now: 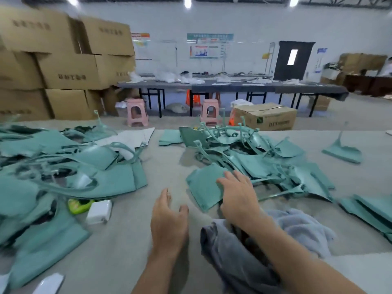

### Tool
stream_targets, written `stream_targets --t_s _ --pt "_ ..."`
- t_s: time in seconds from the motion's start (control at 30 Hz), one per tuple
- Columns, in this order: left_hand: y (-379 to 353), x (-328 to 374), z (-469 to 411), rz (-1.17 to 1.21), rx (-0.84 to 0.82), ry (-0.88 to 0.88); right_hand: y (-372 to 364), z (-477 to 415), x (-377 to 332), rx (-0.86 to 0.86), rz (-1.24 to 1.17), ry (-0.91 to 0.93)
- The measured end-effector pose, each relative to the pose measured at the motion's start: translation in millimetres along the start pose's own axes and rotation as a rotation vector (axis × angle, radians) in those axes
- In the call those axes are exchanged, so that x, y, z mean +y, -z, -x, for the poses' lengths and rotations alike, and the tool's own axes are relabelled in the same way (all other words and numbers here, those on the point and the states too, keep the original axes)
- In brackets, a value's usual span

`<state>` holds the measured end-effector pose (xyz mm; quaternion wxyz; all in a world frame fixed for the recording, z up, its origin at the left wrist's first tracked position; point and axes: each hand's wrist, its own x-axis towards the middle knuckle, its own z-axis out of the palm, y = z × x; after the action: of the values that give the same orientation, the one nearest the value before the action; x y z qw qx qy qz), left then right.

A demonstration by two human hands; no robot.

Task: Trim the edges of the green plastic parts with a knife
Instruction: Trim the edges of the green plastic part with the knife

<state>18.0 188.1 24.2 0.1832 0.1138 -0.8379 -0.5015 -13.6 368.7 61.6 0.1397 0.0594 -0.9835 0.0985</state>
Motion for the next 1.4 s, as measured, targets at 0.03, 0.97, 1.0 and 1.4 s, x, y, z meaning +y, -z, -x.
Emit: stream_targets --t_s 0.03,0.97,1.0,1.4 --pt "-2.6 -2.1 -3.4 0.021 -0.036 0.002 -1.0 -6.7 4.0 -0.043 0.065 0.013" --pt "21.9 20.2 -6.3 1.348 -0.34 0.568 41.8 73.3 -63.9 -0.031 -0.472 0.06" --pt "18.4 22.2 -5.4 1.295 -0.353 0.622 39.1 79.0 -68.0 -0.088 -0.468 0.1" --pt "30.0 -0.7 -34.4 1.261 -0.261 0.647 45.2 96.2 16.9 -0.42 -0.066 0.165"
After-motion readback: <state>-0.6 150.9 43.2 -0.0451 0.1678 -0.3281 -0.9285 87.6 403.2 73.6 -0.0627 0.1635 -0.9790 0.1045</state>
